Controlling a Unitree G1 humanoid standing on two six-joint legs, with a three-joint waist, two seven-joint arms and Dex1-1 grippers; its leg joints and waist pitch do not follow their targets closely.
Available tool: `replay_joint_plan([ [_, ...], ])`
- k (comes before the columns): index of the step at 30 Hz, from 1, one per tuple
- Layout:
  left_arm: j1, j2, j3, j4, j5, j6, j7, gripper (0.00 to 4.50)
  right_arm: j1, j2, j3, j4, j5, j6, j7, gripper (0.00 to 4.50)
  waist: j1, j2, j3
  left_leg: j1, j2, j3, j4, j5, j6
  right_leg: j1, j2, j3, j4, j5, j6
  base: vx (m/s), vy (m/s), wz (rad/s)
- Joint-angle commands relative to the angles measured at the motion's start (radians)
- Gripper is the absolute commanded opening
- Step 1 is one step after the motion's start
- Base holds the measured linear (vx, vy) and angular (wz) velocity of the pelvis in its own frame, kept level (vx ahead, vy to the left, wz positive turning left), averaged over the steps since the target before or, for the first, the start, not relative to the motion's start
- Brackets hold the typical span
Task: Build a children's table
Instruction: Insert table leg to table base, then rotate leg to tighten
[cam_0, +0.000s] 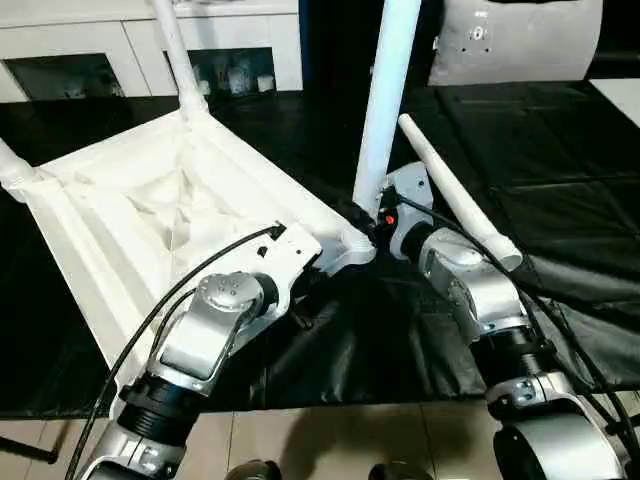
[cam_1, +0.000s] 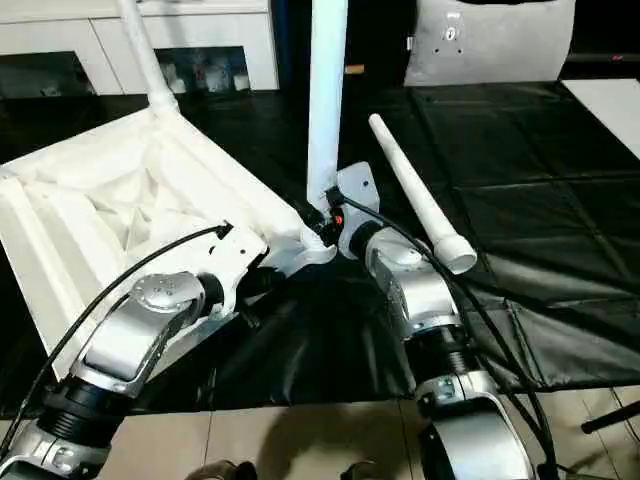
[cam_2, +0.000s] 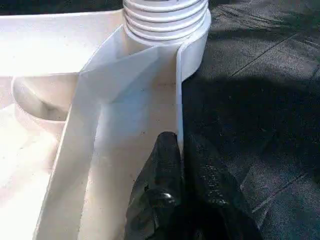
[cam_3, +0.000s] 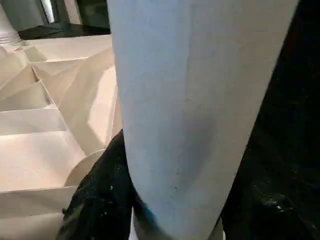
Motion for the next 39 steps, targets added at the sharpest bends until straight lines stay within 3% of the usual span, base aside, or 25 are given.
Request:
replay_joint_plan([
  [1, -0.022, 0.02, 0.008, -0.017, 0.003, -0.036, 0.004, 0.0, 0.045, 0.004, 0.022, 0.101, -0.005, 0.031, 0.015, 2.76, 0.015, 0.0, -0.062, 0.005, 0.069, -0.026, -0.057, -0.112, 0.082, 0.052, -0.089, 0.041, -0.069, -0.021, -0.268, 0.0, 0.0, 0.0],
  [3, -0.025, 0.026, 0.011, -0.008, 0.002, -0.045, -0.001, 0.0, 0.047, 0.002, 0.02, 0.101, -0.005, 0.016, 0.019, 2.85, 0.017, -0.002, -0.066, 0.003, 0.069, -0.025, -0.053, -0.08, 0.092, 0.054, -0.086, 0.04, -0.061, 0.041, -0.272, 0.0, 0.0, 0.0],
  [5, -0.029, 0.032, 0.012, 0.003, 0.001, -0.057, -0.005, 0.0, 0.058, -0.007, 0.02, 0.089, -0.009, -0.004, 0.031, 2.96, 0.019, 0.003, -0.069, 0.003, 0.069, -0.026, -0.049, -0.06, 0.104, 0.055, -0.086, 0.037, -0.055, 0.09, -0.282, 0.0, 0.0, 0.0],
  [9, -0.037, 0.043, 0.009, 0.035, -0.002, -0.096, -0.021, 0.0, 0.092, -0.04, 0.021, 0.042, -0.009, -0.042, 0.082, 3.31, 0.025, 0.004, -0.067, 0.003, 0.069, -0.025, -0.046, -0.066, 0.108, 0.055, -0.087, 0.035, -0.054, 0.108, -0.283, 0.0, 0.0, 0.0],
  [11, -0.045, 0.061, -0.003, 0.068, 0.0, -0.138, -0.045, 0.0, 0.132, -0.081, 0.009, -0.01, 0.016, -0.075, 0.154, 3.59, 0.032, 0.003, -0.067, 0.004, 0.07, -0.025, -0.045, -0.079, 0.109, 0.058, -0.087, 0.034, -0.056, 0.096, -0.274, 0.0, 0.0, 0.0],
  [15, -0.058, 0.081, -0.02, 0.108, 0.006, -0.195, -0.075, 0.0, 0.164, -0.134, -0.007, -0.034, 0.031, -0.124, 0.217, 3.84, 0.031, 0.0, -0.065, -0.001, 0.069, -0.026, -0.044, -0.086, 0.113, 0.06, -0.087, 0.031, -0.057, 0.075, -0.275, 0.0, 0.0, 0.0],
  [18, -0.073, 0.11, -0.052, 0.159, 0.005, -0.265, -0.143, 0.0, 0.185, -0.204, -0.03, -0.048, 0.047, -0.162, 0.293, 4.03, 0.032, 0.011, -0.063, 0.002, 0.072, -0.027, -0.043, -0.103, 0.112, 0.056, -0.089, 0.031, -0.059, 0.035, -0.279, 0.0, 0.0, 0.0],
  [19, -0.077, 0.119, -0.061, 0.169, 0.003, -0.281, -0.162, 0.0, 0.19, -0.219, -0.034, -0.055, 0.052, -0.164, 0.313, 4.17, 0.035, 0.007, -0.063, 0.003, 0.072, -0.026, -0.042, -0.11, 0.114, 0.057, -0.088, 0.031, -0.061, 0.023, -0.273, 0.0, 0.0, 0.0],
  [22, -0.083, 0.147, -0.089, 0.198, 0.005, -0.342, -0.227, 0.0, 0.198, -0.257, -0.038, -0.077, 0.07, -0.165, 0.377, 4.46, 0.044, 0.011, -0.066, 0.004, 0.073, -0.026, -0.039, -0.084, 0.123, 0.056, -0.087, 0.03, -0.056, 0.058, -0.28, 0.0, 0.0, 0.0],
  [25, -0.089, 0.175, -0.115, 0.23, 0.01, -0.404, -0.285, 0.0, 0.195, -0.291, -0.04, -0.083, 0.083, -0.172, 0.43, 4.46, 0.056, 0.01, -0.068, 0.004, 0.075, -0.025, -0.037, -0.071, 0.135, 0.054, -0.087, 0.028, -0.051, 0.082, -0.28, 0.0, 0.0, 0.0],
  [31, -0.106, 0.229, -0.17, 0.267, 0.011, -0.533, -0.442, 0.0, 0.169, -0.357, 0.012, -0.094, 0.088, -0.157, 0.592, 4.46, 0.074, 0.009, -0.071, 0.005, 0.078, -0.025, -0.033, -0.067, 0.137, 0.052, -0.088, 0.026, -0.045, 0.083, -0.289, 0.0, 0.0, 0.0],
  [39, -0.11, 0.27, -0.222, 0.261, 0.013, -0.608, -0.564, 0.0, 0.145, -0.376, 0.091, -0.102, 0.053, -0.17, 0.707, 4.46, 0.092, 0.01, -0.073, 0.005, 0.081, -0.024, -0.031, -0.063, 0.133, 0.048, -0.09, 0.026, -0.041, 0.077, -0.288, 0.0, 0.0, 0.0],
])
